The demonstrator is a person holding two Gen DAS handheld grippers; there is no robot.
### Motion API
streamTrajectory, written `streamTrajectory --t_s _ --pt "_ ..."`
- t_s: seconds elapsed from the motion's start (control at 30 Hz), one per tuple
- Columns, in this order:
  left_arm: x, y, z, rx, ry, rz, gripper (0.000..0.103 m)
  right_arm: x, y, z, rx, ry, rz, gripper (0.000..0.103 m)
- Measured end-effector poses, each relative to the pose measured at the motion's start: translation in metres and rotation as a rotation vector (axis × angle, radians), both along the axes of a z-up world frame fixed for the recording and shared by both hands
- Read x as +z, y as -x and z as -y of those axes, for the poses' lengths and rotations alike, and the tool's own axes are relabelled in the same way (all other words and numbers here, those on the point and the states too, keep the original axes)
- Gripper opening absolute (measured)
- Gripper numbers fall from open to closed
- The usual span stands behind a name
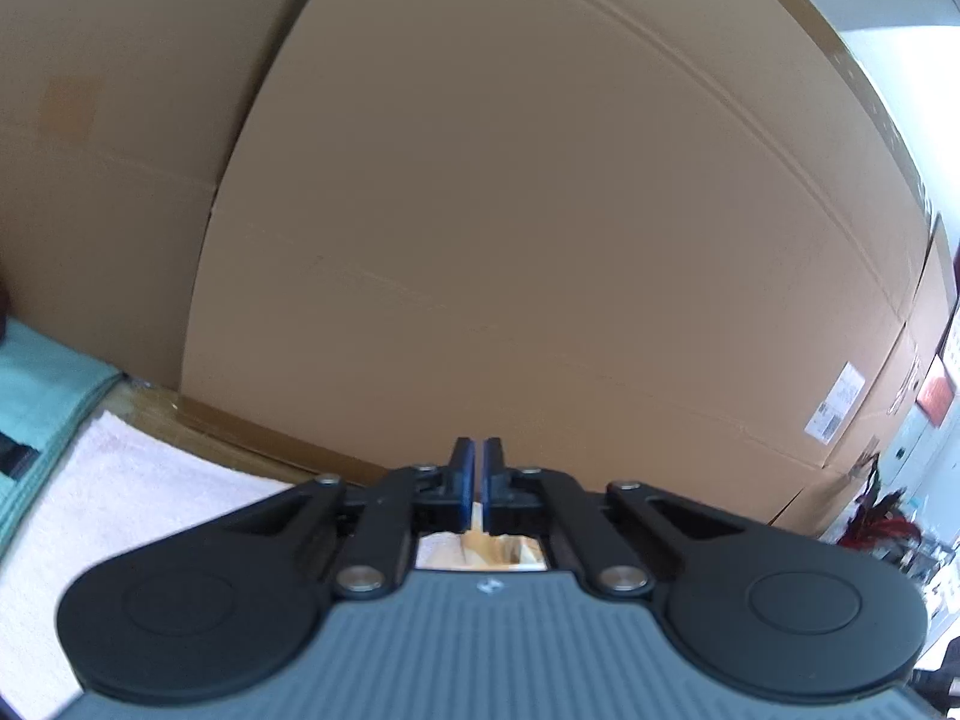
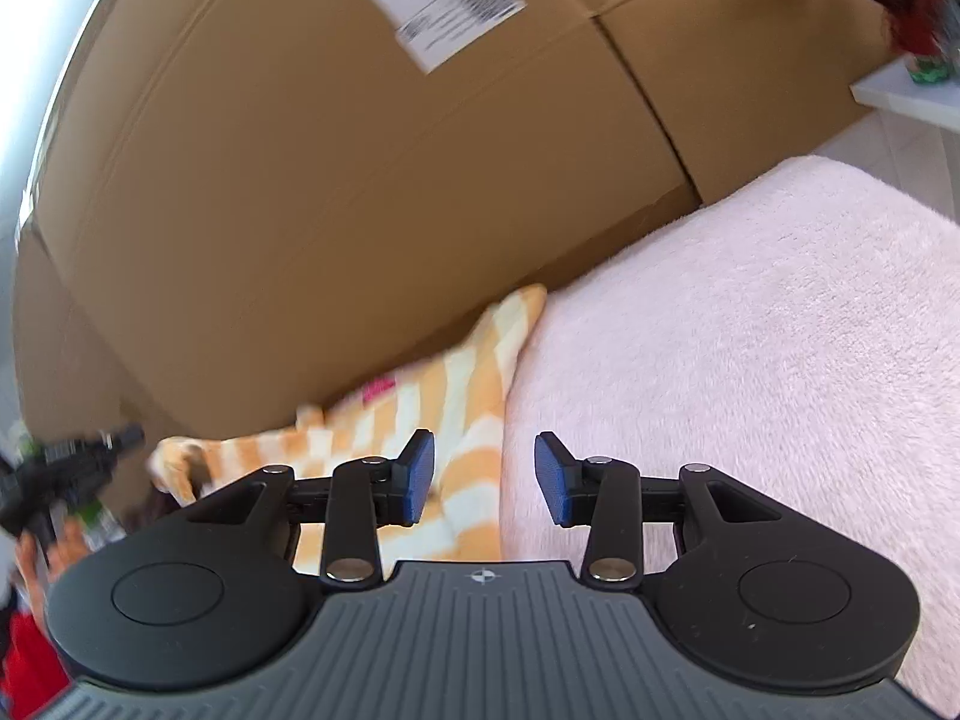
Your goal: Fold clothes
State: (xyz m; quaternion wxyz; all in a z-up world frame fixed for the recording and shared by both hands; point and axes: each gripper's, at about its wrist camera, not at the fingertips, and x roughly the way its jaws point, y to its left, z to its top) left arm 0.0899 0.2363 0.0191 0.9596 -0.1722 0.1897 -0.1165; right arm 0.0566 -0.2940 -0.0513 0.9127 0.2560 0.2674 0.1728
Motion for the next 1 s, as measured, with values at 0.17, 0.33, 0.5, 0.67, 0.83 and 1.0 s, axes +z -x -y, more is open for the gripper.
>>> streamTrajectory --t_s 0.17,0.33,0.5,0.67,0.83,1.0 --pt "-0.017 0.0 -0.009 -0.035 -0.009 -0.052 0.0 0.005 0.041 -0.014 0.015 0.174 0.015 0.041" --pt "-0.042 0.006 0.004 -0.076 -0.146 -0.156 0.008 -0.006 0.068 -0.022 -0.002 0.251 0.042 0.042" --pt "-0.068 0.04 0.001 -0.098 -0.176 -0.222 0.051 -0.016 0.068 -0.03 0.0 0.28 0.059 0.046" --pt "-0.091 0.041 0.012 -0.049 -0.094 -0.272 0.054 -0.017 0.071 -0.03 -0.006 0.264 0.068 0.046" --pt "-0.093 0.028 0.024 0.041 0.005 -0.269 0.074 -0.019 0.073 -0.024 -0.017 0.214 0.07 0.046" --pt "-0.094 0.015 0.035 0.131 0.105 -0.266 0.075 -0.024 0.072 -0.012 -0.026 0.107 0.06 0.046"
